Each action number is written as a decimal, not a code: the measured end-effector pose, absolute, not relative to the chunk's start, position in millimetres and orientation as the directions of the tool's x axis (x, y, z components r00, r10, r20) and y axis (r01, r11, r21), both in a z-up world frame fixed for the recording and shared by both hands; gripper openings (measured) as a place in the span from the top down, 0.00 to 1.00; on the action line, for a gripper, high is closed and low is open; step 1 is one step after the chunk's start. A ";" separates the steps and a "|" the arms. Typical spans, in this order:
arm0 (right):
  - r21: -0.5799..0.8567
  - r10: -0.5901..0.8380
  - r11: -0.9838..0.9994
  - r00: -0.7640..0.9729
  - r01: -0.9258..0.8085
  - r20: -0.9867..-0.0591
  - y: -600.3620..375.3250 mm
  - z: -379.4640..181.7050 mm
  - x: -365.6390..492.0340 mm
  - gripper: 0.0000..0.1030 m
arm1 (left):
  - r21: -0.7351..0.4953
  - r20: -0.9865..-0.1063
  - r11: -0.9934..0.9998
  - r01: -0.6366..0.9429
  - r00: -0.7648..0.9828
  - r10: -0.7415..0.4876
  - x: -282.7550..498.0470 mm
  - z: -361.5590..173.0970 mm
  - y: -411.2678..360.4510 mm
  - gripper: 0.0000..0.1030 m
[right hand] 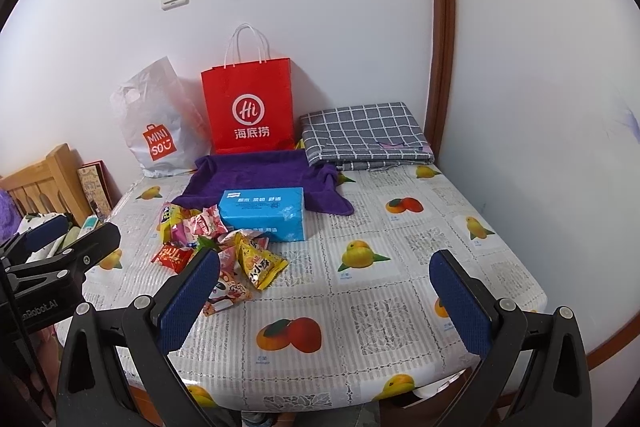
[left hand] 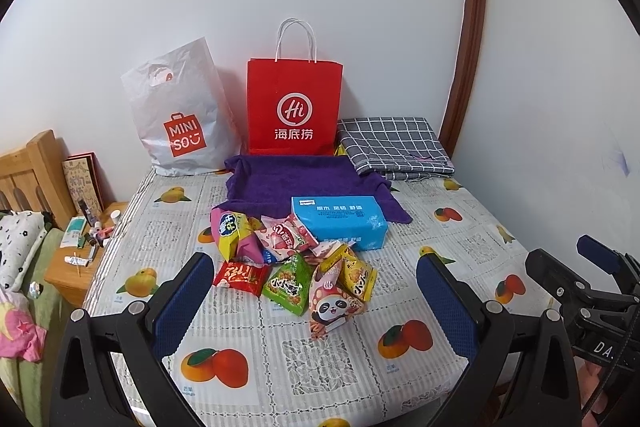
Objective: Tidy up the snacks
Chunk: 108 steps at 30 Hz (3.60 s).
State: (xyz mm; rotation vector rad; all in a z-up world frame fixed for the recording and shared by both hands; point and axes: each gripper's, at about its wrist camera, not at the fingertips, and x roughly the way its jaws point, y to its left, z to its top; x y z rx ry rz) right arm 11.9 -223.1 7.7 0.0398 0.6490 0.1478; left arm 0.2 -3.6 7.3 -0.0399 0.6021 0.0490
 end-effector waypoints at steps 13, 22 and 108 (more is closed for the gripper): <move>0.072 0.183 0.982 0.759 -0.177 -0.625 -205.5 -13.8 33.7 0.00 | -0.033 -0.596 0.997 -0.073 0.802 0.038 25.0 -17.5 12.7 0.01; 0.098 0.206 0.977 0.729 -0.188 -0.653 -191.9 -45.7 63.2 0.03 | -0.031 -0.647 0.987 -0.155 0.756 0.099 52.8 -51.5 54.0 0.01; 0.212 0.327 0.943 0.586 -0.258 -0.741 -191.7 -135.4 140.7 0.65 | -0.246 -0.736 0.937 -0.248 0.677 -0.014 129.3 -99.8 141.8 0.60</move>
